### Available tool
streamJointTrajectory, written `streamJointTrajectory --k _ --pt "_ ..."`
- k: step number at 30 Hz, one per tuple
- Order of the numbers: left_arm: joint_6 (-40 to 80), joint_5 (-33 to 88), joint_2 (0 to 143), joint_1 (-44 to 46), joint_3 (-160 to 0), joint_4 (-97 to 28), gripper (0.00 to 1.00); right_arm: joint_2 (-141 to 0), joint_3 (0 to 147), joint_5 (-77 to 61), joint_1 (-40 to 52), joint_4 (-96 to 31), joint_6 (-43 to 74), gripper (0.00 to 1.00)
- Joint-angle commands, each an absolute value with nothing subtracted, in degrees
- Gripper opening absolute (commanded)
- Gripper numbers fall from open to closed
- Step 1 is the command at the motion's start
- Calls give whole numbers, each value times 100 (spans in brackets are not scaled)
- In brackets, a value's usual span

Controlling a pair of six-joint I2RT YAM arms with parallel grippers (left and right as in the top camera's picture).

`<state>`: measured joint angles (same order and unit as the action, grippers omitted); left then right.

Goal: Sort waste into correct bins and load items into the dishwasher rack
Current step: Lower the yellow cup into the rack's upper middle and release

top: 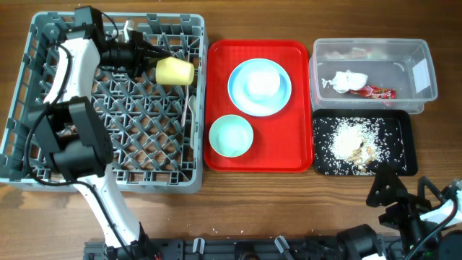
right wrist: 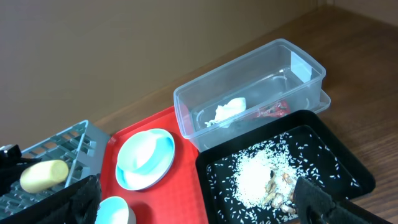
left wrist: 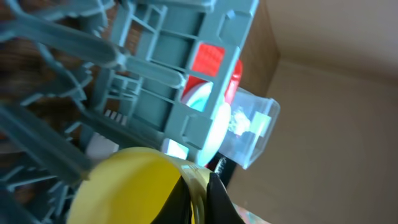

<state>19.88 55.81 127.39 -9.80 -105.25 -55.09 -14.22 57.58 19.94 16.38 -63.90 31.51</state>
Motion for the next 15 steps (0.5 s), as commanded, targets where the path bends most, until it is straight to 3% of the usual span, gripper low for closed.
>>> streamJointTrajectory --k 1,3,4,5,6,15 --pt "1688 3439 13179 -1090 -10309 -5476 4 -1365 5767 1966 1610 -6394 3210 100" --pt "1691 3439 13131 -1144 -10309 -5511 9 -1365 5767 1966 1610 -6394 3210 100" --pt "1691 3439 13087 -1181 -10309 -5513 21 -1365 5767 1966 1610 -6394 3210 100" --pt "1691 3430 13019 -1223 -10309 -5511 51 -1365 5767 1966 1610 -6394 3210 100" --pt "1693 3398 12927 -1271 -10311 -5511 100 -1365 5767 1966 1610 -6394 3210 100" --pt "1791 3315 10582 -1201 -10311 -5341 100 -1365 5767 1966 1610 -6394 3210 100"
